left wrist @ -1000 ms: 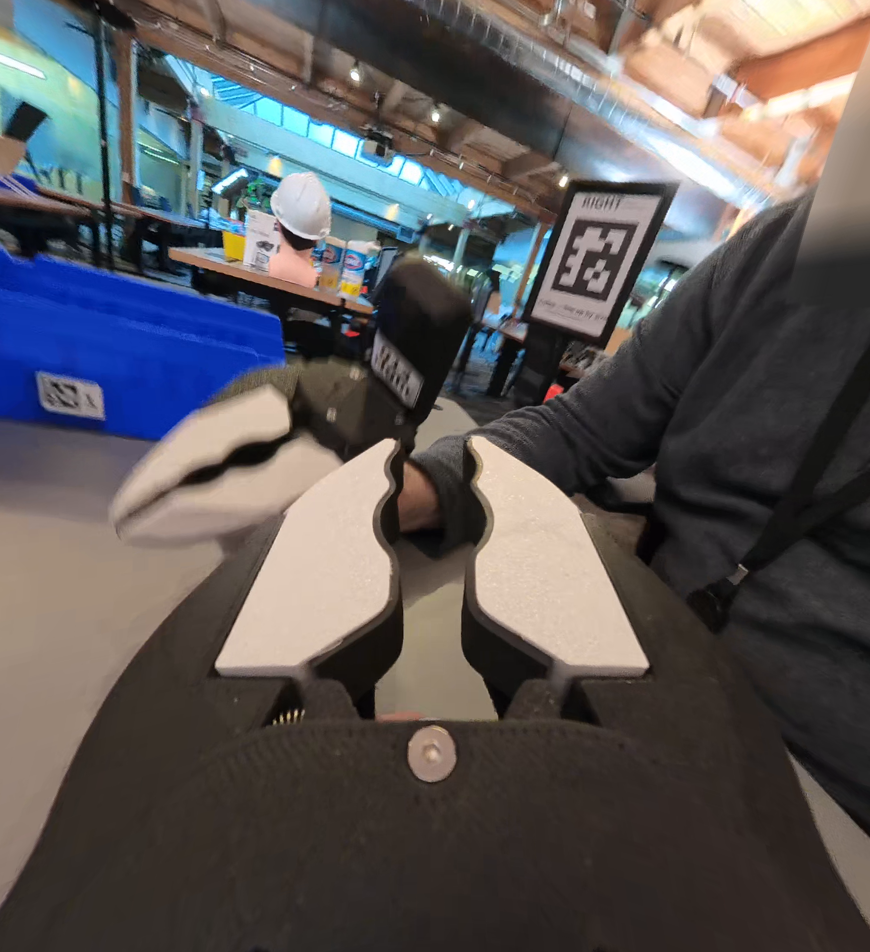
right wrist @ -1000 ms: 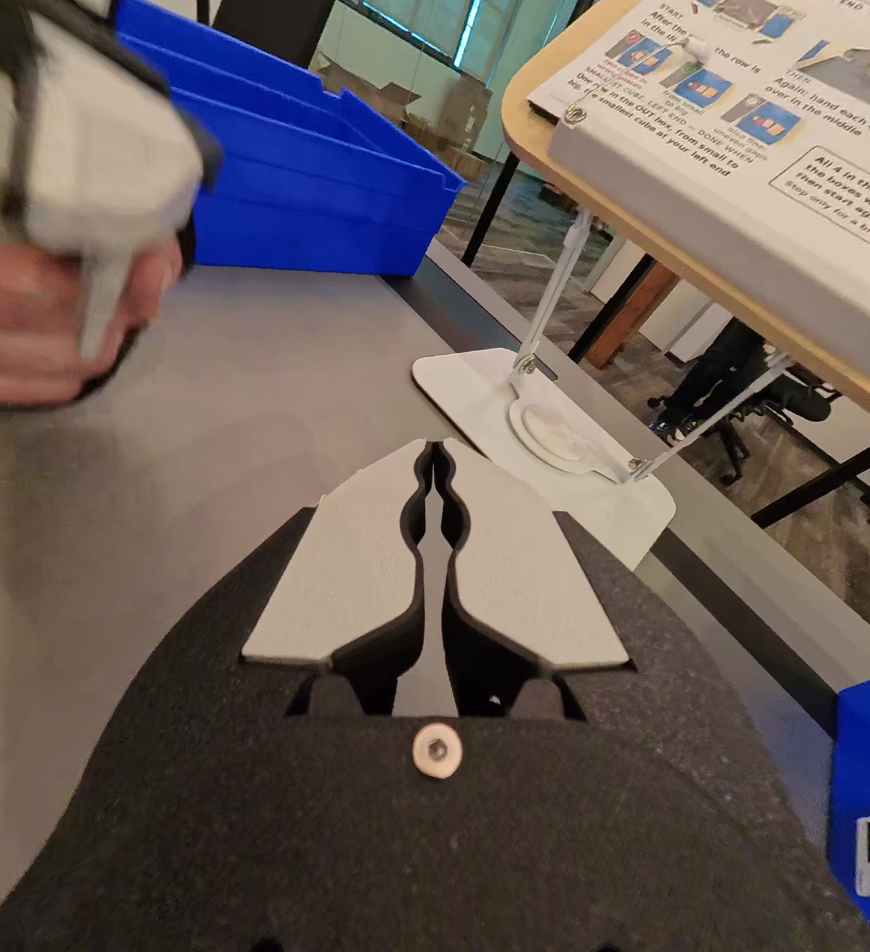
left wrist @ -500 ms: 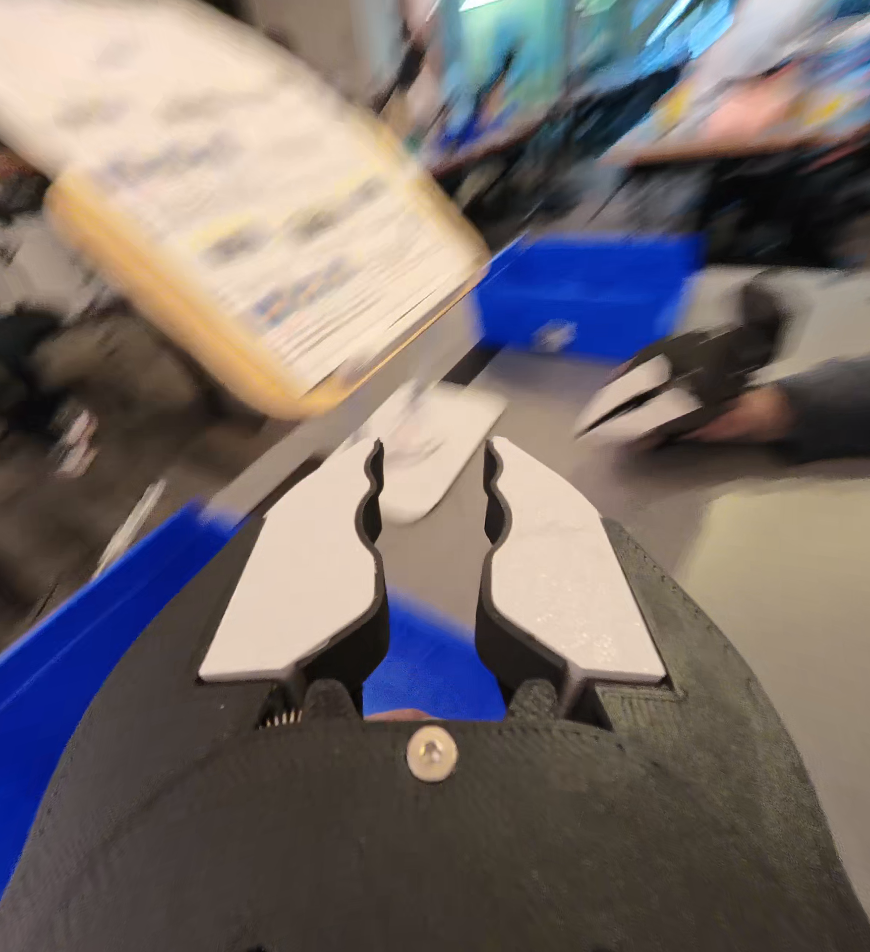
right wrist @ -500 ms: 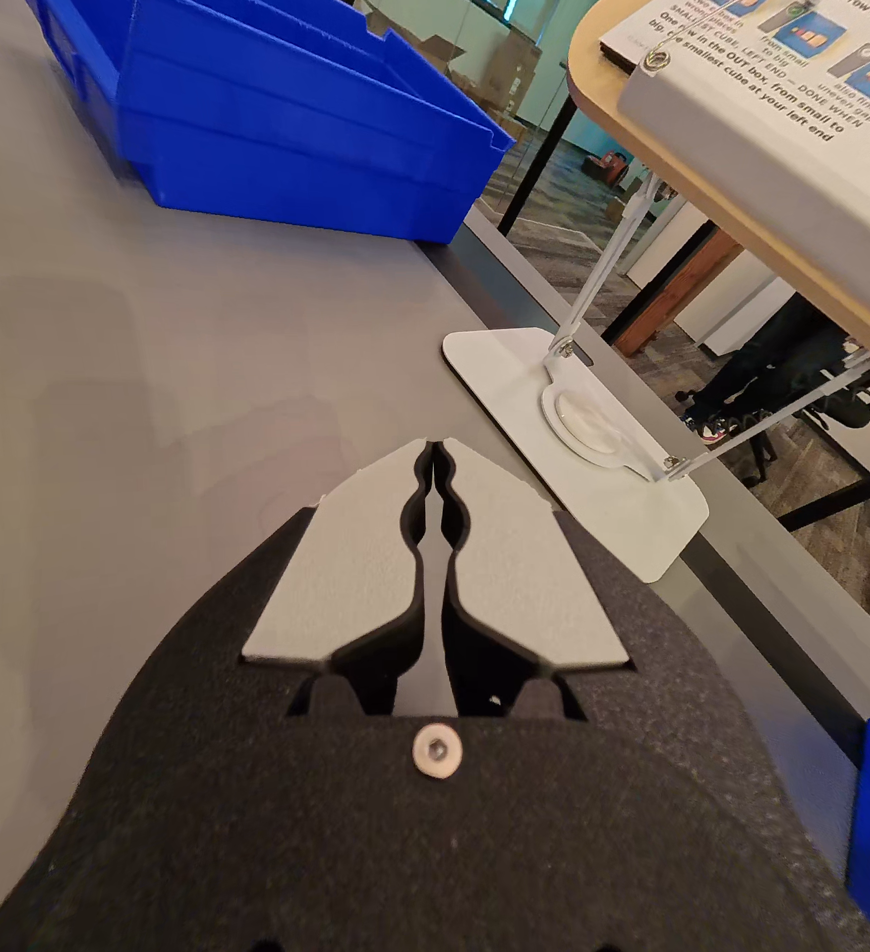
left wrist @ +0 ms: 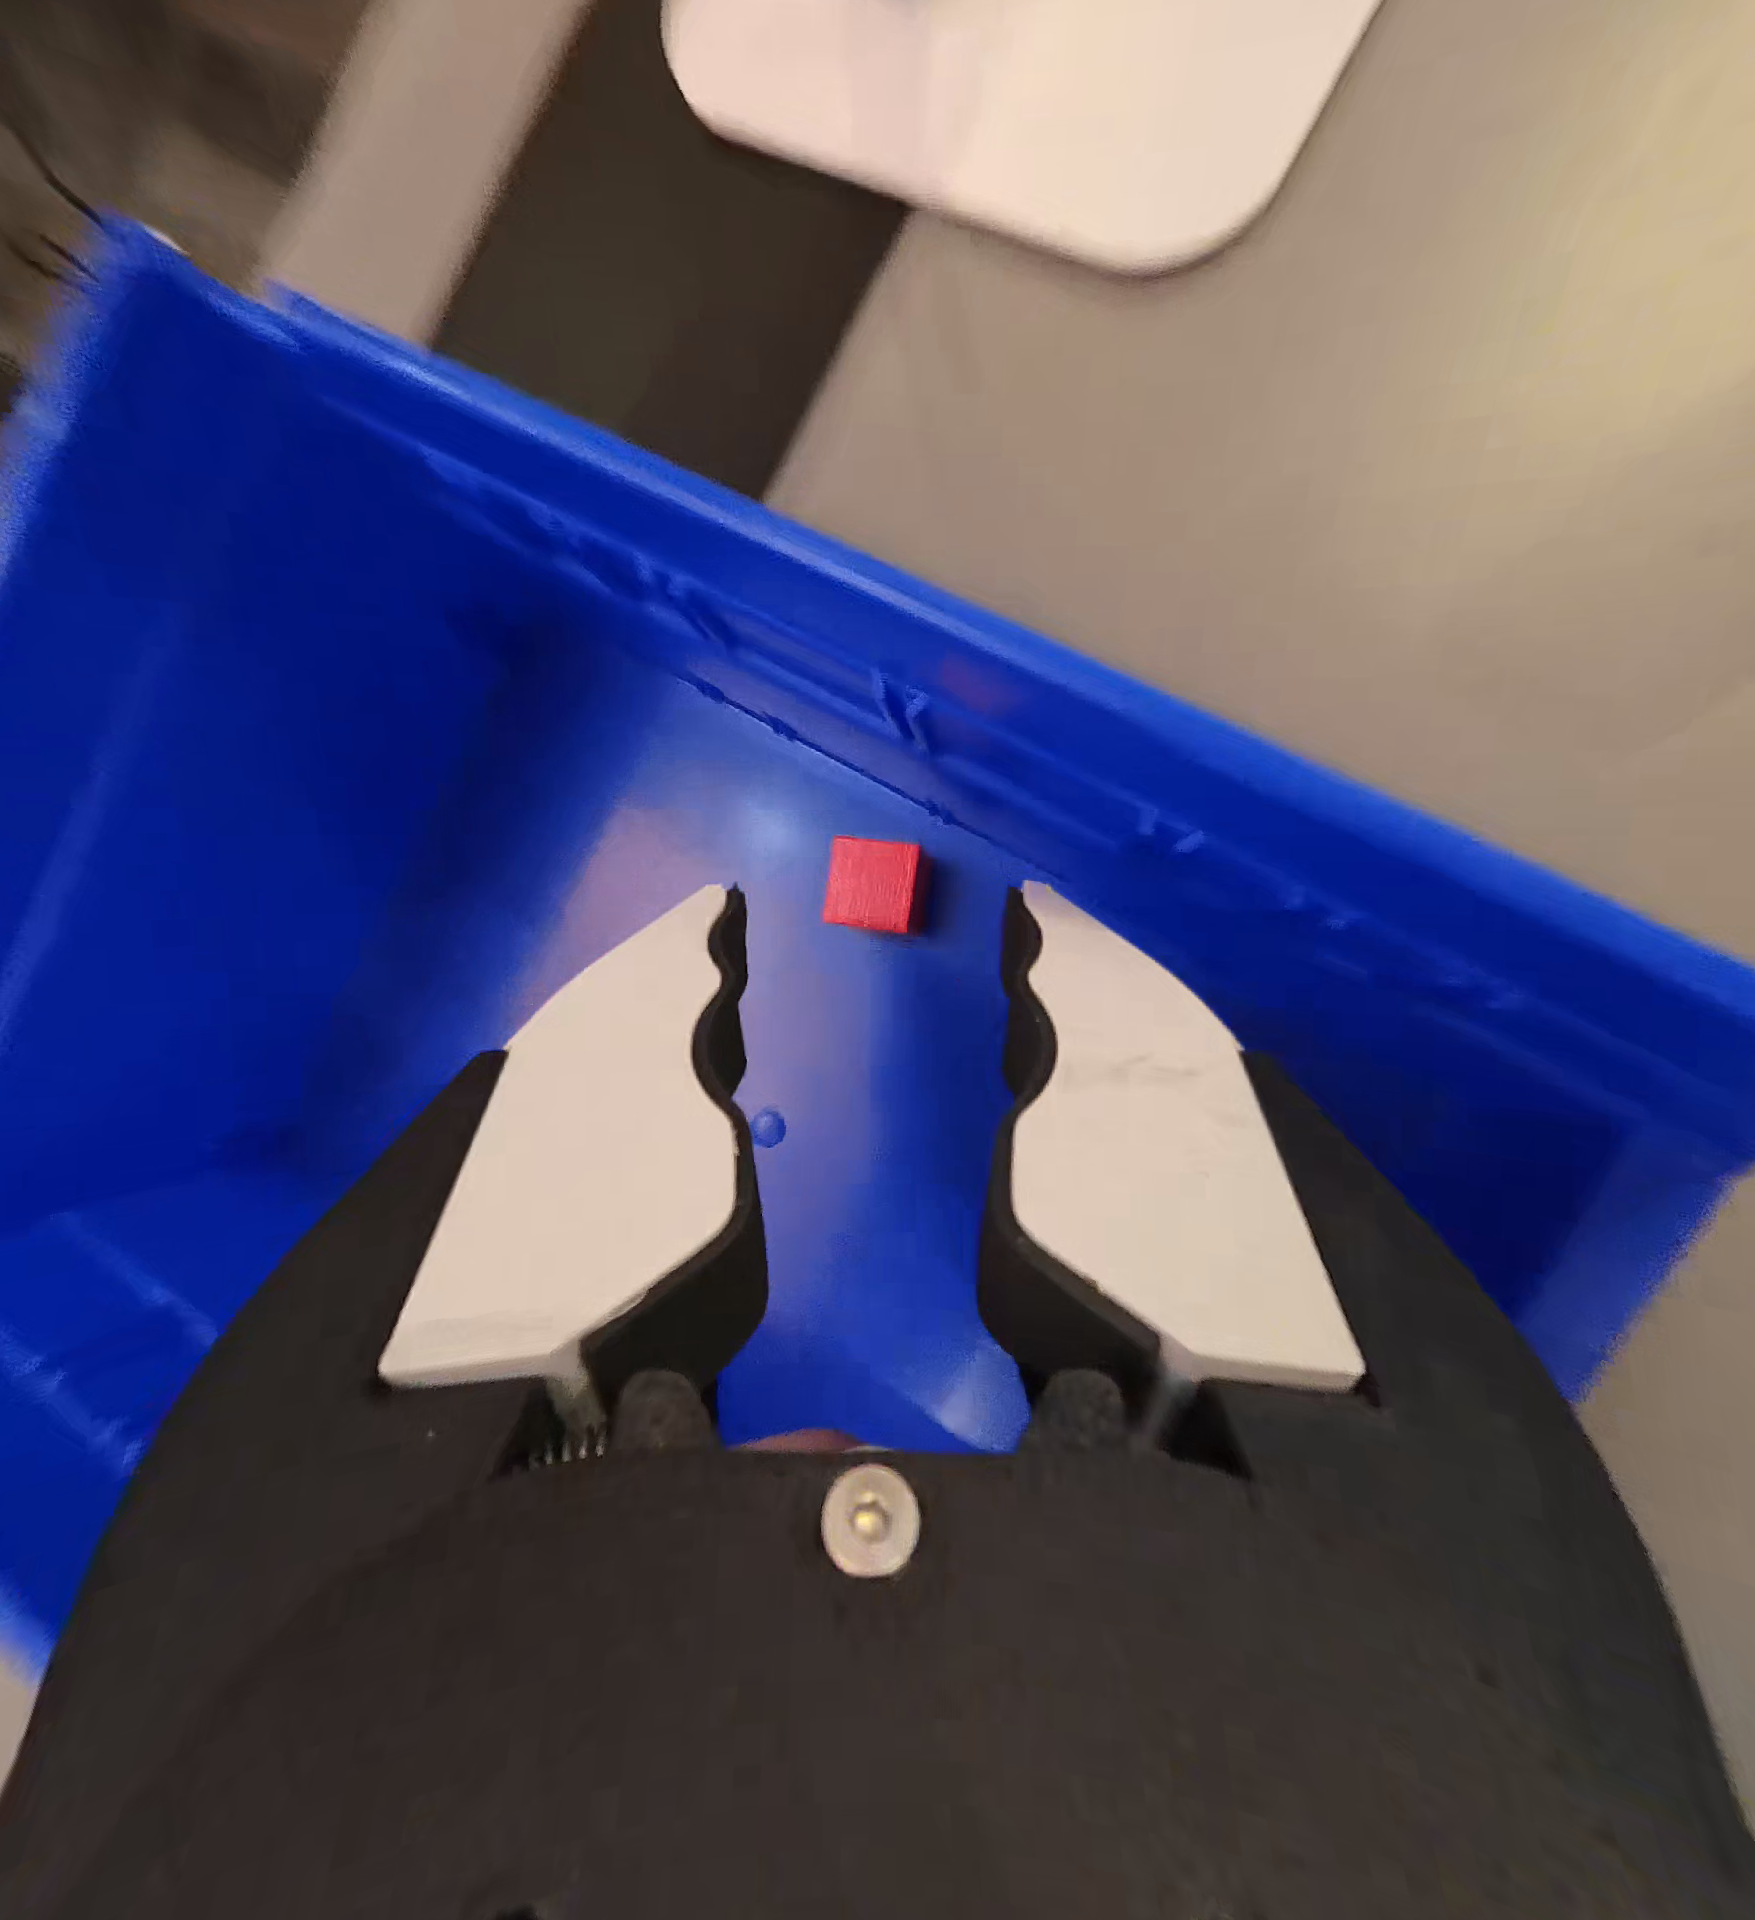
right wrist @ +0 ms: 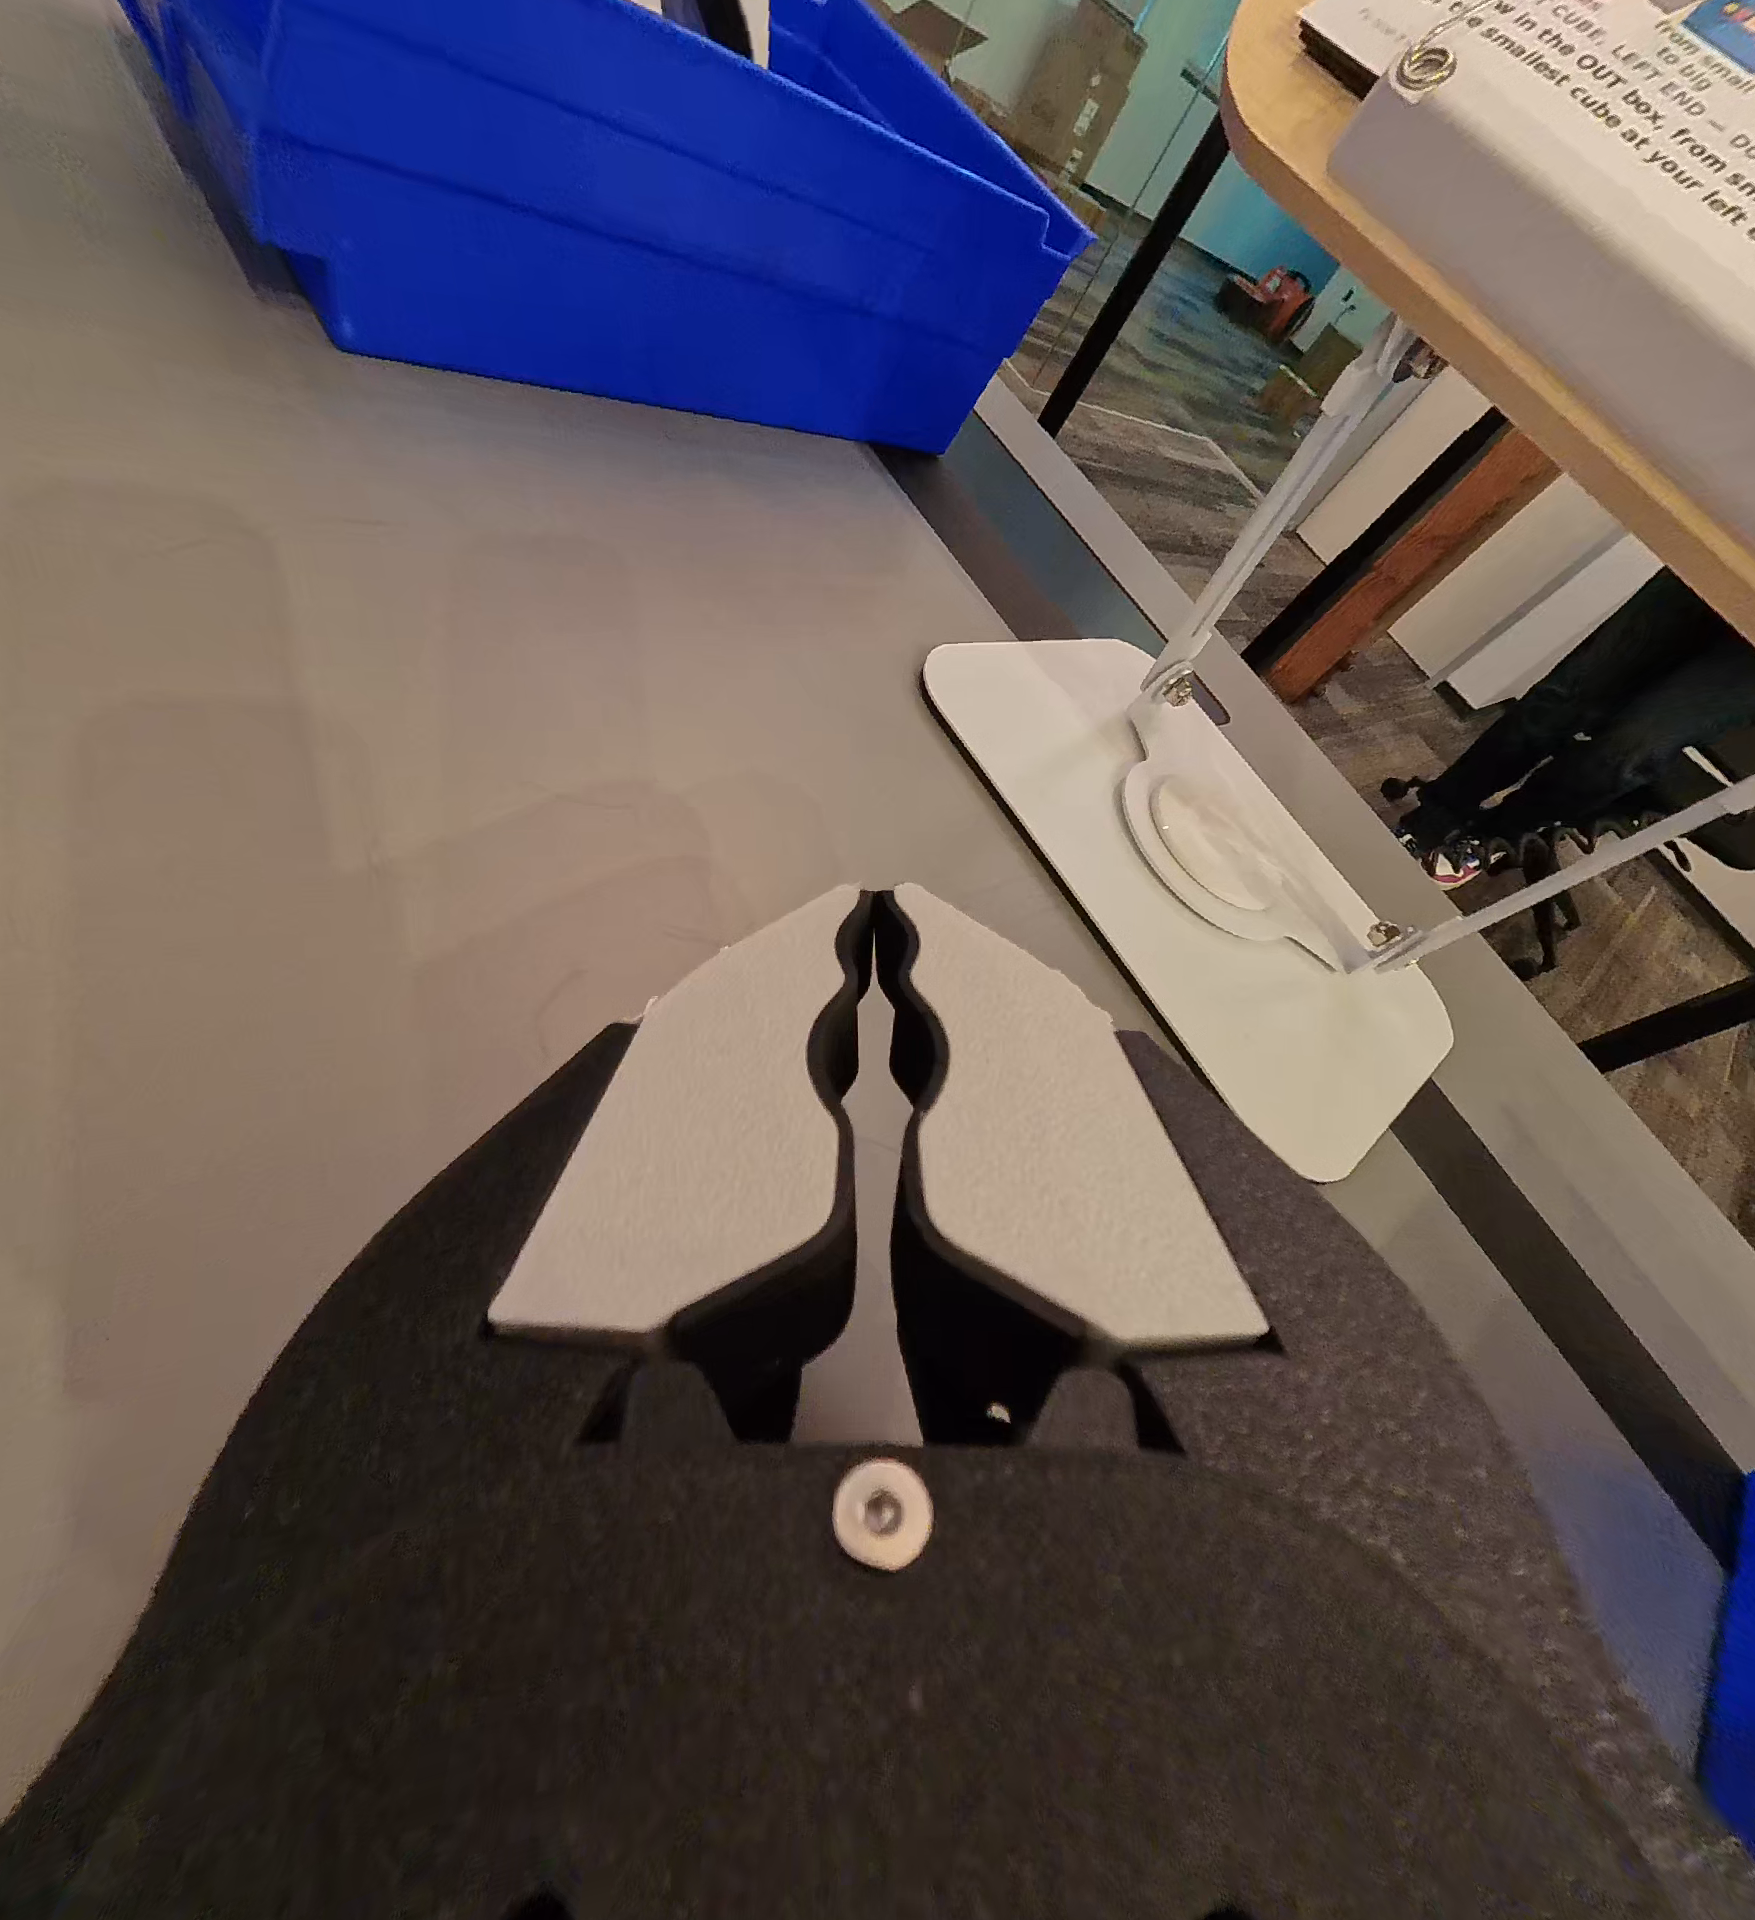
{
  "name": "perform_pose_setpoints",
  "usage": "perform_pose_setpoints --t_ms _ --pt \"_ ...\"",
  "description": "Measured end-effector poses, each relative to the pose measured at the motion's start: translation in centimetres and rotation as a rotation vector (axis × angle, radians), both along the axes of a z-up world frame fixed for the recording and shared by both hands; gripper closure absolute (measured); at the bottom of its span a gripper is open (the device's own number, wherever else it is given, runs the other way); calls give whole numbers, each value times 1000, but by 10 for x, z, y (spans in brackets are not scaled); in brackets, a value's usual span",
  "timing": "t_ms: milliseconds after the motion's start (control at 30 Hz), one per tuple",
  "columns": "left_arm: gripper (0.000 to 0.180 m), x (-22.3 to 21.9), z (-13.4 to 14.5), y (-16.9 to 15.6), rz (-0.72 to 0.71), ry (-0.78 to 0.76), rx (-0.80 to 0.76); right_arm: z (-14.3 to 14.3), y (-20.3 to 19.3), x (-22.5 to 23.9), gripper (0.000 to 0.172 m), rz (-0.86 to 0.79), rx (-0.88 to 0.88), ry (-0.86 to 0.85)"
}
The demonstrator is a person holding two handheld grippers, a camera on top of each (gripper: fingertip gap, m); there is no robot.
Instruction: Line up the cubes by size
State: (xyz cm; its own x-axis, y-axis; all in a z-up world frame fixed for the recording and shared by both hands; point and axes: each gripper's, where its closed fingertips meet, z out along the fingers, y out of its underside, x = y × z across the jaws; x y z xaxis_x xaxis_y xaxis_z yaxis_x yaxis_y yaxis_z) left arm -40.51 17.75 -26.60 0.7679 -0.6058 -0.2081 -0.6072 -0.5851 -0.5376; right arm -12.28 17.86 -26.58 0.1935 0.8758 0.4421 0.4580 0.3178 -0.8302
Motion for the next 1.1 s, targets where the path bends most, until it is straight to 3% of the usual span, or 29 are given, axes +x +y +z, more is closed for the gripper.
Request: perform_pose_setpoints --t_ms 333,467,567,733,900,1100 --pt "137 -5 -43 8 -26 87 -183 -2 -2 -1 172 11 1 -14" --pt "142 -3 -52 12 -39 51 -209 -2 -2 -1 172 14 2 -16" --pt "158 -2 -54 10 -36 13 -230 -2 -2 -2 172 15 1 -15" --pt "158 -12 -52 8 -10 24 -218 -2 -3 -2 172 15 1 -15" --pt "158 -28 -9 8 86 -37 -48 -1 -2 -2 172 13 1 -8" --pt "158 -7 79 -22 132 -335 205 2 -2 -1 172 11 2 16"
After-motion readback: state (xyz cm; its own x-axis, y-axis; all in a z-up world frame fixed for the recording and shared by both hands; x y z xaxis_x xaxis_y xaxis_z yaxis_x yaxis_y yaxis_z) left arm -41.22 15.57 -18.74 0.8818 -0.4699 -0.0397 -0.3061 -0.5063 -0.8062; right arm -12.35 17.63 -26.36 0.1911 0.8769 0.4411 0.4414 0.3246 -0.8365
